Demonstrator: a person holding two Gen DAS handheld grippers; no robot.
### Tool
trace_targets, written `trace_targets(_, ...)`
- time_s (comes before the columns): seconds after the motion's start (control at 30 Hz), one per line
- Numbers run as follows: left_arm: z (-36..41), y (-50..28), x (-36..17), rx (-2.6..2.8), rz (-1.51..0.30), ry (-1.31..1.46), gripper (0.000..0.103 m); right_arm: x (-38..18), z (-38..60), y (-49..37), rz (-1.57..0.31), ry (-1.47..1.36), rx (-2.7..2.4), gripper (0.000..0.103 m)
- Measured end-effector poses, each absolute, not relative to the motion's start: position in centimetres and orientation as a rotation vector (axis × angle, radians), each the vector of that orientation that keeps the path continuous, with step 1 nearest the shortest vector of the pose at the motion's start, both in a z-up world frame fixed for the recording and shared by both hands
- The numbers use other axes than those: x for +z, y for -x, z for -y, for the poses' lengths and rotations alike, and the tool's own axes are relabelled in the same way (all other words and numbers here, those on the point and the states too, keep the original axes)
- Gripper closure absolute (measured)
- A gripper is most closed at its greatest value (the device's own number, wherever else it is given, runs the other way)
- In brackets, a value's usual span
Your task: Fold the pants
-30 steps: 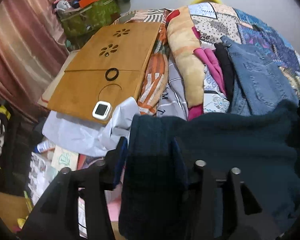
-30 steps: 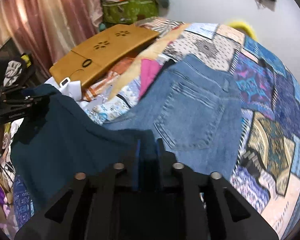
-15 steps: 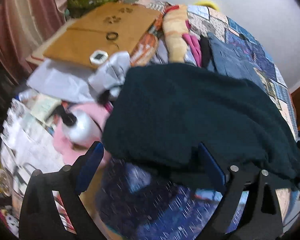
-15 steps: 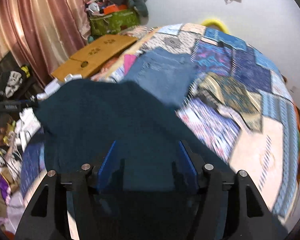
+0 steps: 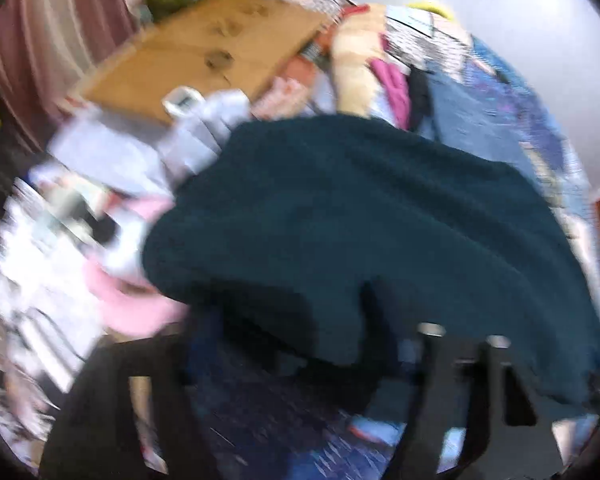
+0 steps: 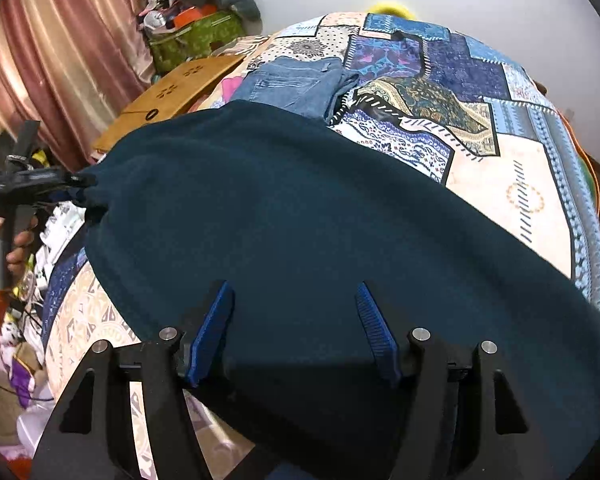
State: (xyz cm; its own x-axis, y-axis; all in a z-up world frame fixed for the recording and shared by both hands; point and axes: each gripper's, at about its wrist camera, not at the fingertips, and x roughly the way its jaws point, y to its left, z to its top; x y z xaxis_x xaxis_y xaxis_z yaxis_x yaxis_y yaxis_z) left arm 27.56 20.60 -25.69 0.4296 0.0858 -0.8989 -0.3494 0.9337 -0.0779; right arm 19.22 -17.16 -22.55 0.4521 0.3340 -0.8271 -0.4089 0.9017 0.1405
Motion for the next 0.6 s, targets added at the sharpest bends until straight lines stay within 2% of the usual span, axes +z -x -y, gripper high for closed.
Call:
trace_targets(0.03, -20.2, -27.9, -25.4, 0.307, -1.078, 0.200, 0.078, -22.6, 17.2, -19.2, -0.999, 0.080, 0.459, 0.041)
trace_targets(0.13, -20.0, -27.6, -23.9, 0.307, -1.007, 0.135, 0.084, -22.6, 17.5, -18.9, -1.005, 0.064, 0.459, 0.041)
trace_targets(0.3, -21.5, -25.5, -21.4, 0.277, -0.920, 0.117, 0.084, -21.5, 19.2, -18.5, -1.001, 0.028, 0.425, 0.041)
trace_targets(0.47, -23.3, -24.6, -25.7, 0.248, -1.059, 0.162, 0.083, -20.4, 23.2, -18.5, -0.954, -0.029, 0.307, 0.041)
trace_targets(0.6, -23.3, -23.9, -28.3, 0.217, -1.145, 0.183, 0.074, -21.6, 26.9, -17.6, -0.993, -0.070, 0.195, 0.041)
